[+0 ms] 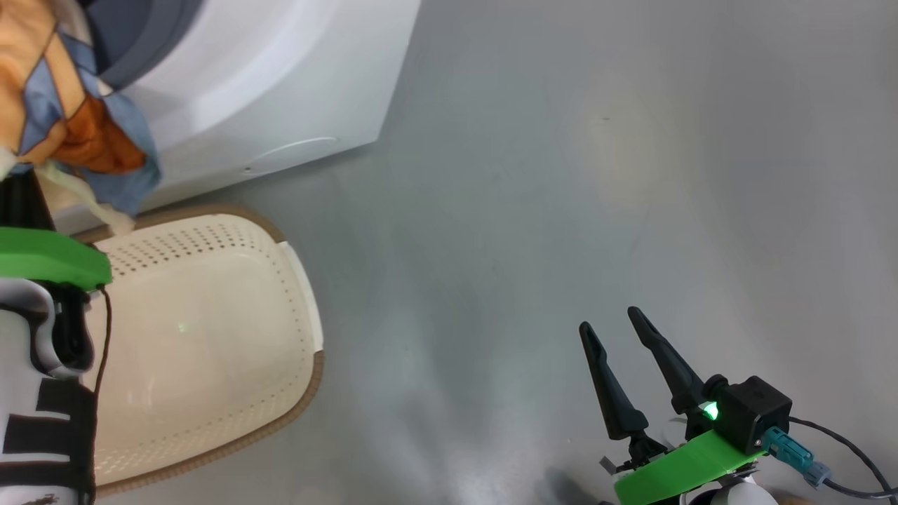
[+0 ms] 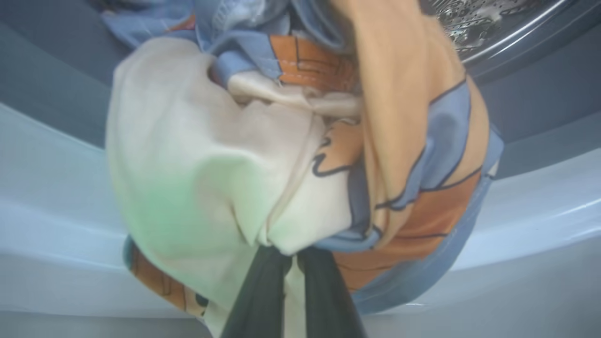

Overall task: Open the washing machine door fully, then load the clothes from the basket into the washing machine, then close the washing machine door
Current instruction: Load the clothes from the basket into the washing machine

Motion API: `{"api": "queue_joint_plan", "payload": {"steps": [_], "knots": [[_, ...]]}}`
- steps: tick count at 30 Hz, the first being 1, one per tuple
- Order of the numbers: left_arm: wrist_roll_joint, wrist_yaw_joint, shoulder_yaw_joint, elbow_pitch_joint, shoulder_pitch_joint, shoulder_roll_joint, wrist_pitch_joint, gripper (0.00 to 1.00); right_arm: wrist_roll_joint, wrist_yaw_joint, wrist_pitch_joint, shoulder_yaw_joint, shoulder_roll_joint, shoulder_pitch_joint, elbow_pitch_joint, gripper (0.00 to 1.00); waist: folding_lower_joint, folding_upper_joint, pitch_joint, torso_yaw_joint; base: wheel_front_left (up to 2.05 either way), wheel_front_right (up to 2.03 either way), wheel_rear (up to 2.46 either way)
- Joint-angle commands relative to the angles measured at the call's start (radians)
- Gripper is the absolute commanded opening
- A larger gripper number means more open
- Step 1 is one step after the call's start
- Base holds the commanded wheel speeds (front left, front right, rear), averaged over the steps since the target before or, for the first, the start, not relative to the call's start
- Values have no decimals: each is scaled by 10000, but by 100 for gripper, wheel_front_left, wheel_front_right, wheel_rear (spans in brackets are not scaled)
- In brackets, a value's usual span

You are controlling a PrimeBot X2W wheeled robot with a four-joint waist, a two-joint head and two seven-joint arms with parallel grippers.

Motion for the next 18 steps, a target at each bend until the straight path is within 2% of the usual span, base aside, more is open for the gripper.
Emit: {"api": "queue_joint_plan", "payload": {"steps": [1, 5, 10, 14, 18], "knots": [[-49, -62, 172, -572, 185, 307, 38, 0, 94, 16, -49, 205, -95, 43, -150, 100, 0, -1, -96, 145, 0, 0, 0], [-202, -19, 92, -1817, 191, 244, 540, 0, 71, 16, -49, 230, -95, 17, -98, 100, 0, -1, -182, 223, 0, 0, 0], [-232, 379, 59, -3024, -178, 328, 1345, 0, 116, 16, -49, 395, -95, 12, -62, 100, 0, -1, -234, 59, 0, 0, 0], [-143, 649, 58, -3176, -674, 490, 1723, 0, 205, 16, -49, 531, -95, 56, -47, 100, 0, -1, -228, -176, 0, 0, 0], [154, 832, -40, -2562, -1482, 906, 2035, 0, 302, 16, -49, 697, -95, 150, -39, 100, 0, -1, -210, -616, 0, 0, 0]]}}
